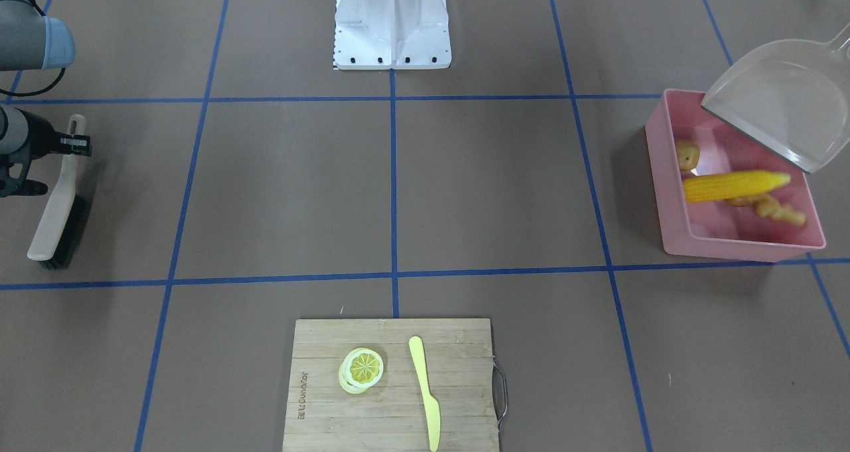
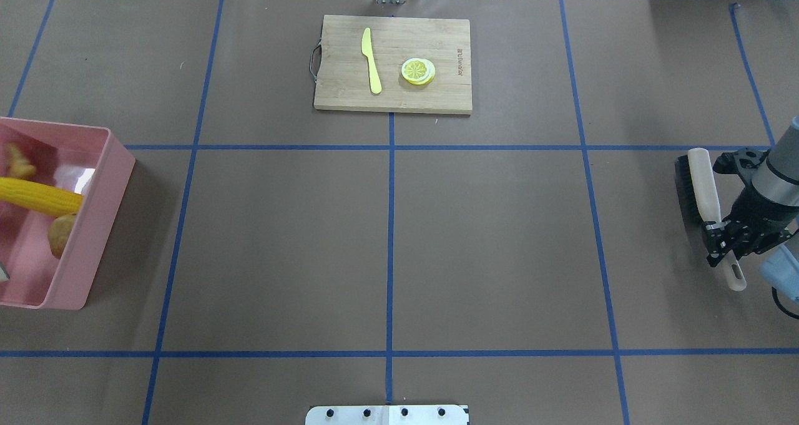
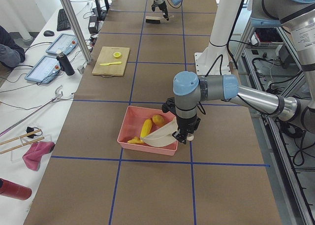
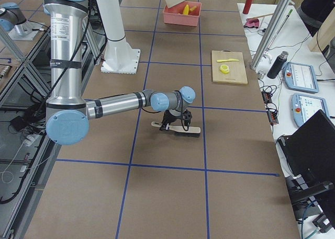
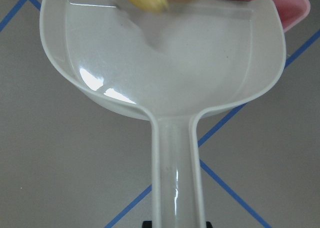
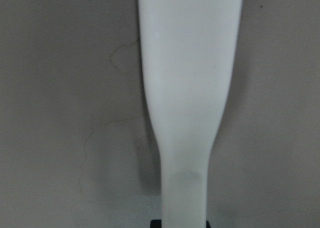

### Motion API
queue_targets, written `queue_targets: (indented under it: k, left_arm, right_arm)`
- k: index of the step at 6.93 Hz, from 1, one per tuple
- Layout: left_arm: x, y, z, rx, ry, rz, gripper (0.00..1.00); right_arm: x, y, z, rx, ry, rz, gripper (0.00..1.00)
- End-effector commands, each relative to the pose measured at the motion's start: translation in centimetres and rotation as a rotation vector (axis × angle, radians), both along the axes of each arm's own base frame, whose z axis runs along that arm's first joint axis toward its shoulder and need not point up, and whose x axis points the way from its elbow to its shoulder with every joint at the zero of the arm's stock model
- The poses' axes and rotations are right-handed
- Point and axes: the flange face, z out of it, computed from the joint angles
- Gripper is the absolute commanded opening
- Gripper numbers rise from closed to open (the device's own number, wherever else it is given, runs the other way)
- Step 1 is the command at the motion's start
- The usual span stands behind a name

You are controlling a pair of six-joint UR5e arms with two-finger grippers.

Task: Sweep and dump trash into bin
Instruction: 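Carry the dustpan over the pink bin with the left gripper and tip the items in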

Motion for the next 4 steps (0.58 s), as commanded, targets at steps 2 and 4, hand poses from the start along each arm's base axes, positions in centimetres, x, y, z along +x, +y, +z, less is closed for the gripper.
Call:
queue_targets:
  k: [2, 4]
  left_arm:
    - [-4.7, 1.0, -0.6, 0.056, 0.099, -0.027, 0.0]
    - [-3.8, -1.5, -0.9, 0.179, 0.219, -0.043, 0.0]
  right_arm:
    - [-0.1, -0.3, 0.2, -0.003, -0.002, 0.001, 1.0]
    - [0.7, -0.8, -0.4, 0.003, -0.018, 0.019, 1.0]
